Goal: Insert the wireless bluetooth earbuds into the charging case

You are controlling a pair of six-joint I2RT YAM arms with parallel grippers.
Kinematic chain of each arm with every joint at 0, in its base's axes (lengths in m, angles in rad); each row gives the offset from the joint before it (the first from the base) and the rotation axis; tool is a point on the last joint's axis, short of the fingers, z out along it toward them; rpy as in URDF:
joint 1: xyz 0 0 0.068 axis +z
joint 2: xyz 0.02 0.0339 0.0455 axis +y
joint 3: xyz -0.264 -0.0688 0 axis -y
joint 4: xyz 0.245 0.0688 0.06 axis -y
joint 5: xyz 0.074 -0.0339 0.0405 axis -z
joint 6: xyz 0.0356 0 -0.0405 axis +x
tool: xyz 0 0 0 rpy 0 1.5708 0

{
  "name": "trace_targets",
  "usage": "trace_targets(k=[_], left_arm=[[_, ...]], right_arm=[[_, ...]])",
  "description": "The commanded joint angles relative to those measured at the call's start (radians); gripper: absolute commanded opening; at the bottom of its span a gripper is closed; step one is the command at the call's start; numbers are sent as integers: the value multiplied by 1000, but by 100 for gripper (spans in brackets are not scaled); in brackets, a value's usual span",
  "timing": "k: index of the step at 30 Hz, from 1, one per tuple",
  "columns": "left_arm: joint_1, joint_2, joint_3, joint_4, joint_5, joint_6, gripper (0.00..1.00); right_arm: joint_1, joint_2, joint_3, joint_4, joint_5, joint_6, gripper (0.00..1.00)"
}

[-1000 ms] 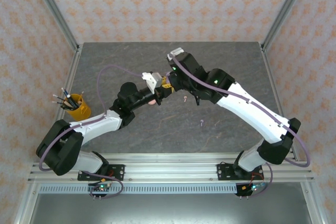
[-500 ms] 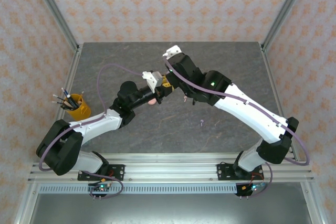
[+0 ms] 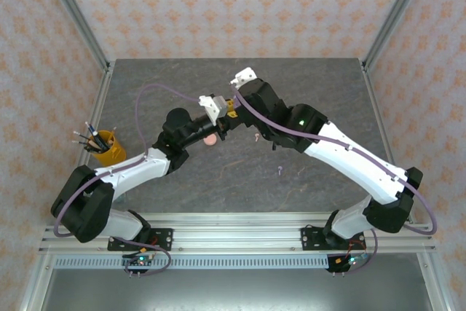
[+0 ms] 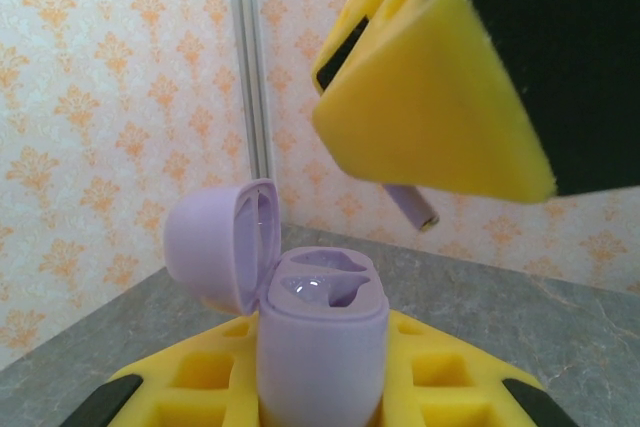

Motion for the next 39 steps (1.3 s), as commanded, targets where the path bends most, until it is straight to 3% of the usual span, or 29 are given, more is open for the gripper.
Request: trace_targets(k=[1, 13, 24, 28, 33, 39], left_arm=[[-11, 14, 32, 20, 25, 20, 0], [-11, 22, 34, 40, 23, -3, 0], [-11, 13, -29, 60, -50, -10, 0], [-10, -9, -103, 83, -105, -28, 0], [-11, -68, -168, 74, -148, -48, 0], [-11, -116, -189, 33, -155, -64, 0]], right_arm=[[2, -22, -10, 30, 5, -4, 13], [-7, 11, 15, 25, -19, 26, 13], [-113, -53, -73, 66, -161, 246, 12], [-211, -94, -242, 88, -216, 453, 12], [-411, -152, -531, 162, -242, 701, 19], [-660, -156, -635, 198, -291, 797, 51]])
